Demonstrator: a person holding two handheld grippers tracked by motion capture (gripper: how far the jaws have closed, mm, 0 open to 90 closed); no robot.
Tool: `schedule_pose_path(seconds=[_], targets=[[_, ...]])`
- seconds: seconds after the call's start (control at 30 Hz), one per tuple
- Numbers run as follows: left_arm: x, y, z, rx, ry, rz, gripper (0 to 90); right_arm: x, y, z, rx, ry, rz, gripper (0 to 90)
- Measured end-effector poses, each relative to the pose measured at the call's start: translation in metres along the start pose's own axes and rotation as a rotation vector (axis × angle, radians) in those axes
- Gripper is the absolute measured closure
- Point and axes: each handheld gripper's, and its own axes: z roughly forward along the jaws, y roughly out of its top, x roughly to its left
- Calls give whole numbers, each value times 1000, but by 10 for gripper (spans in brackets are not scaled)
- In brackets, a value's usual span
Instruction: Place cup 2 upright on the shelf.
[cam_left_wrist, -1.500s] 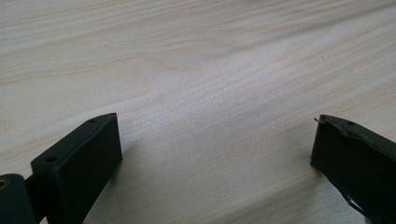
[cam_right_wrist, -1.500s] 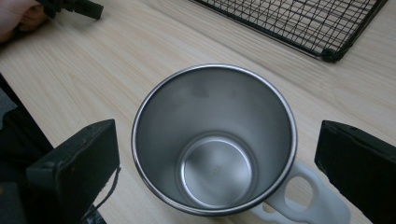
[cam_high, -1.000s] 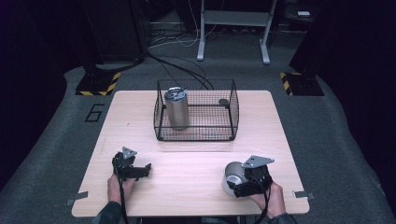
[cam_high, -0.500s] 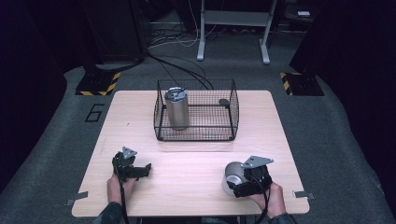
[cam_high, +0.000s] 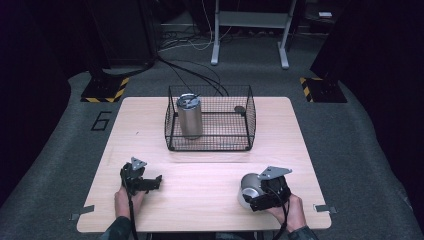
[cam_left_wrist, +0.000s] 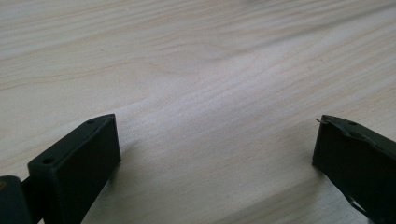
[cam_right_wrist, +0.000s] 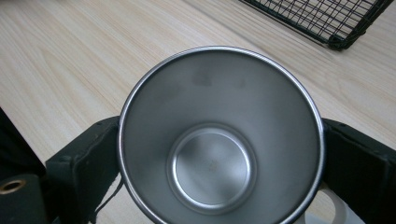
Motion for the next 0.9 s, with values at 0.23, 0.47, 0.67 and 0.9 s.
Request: schedule_pose_path(seconds=[0.23,0.47,0.67,0.9], targets=[[-1,0,0,-2,-1,-10,4,3,2,4,33,-17,-9,56],[-1,0,0,-2,-1,-11,4,3,1,3,21,-14,-16,59],[-1,0,0,-2,0,-10,4,-1,4,-1,9,-7,6,59],[0,0,0,0,0,0,4,-4,15,-7,-8,-4,-7,59]])
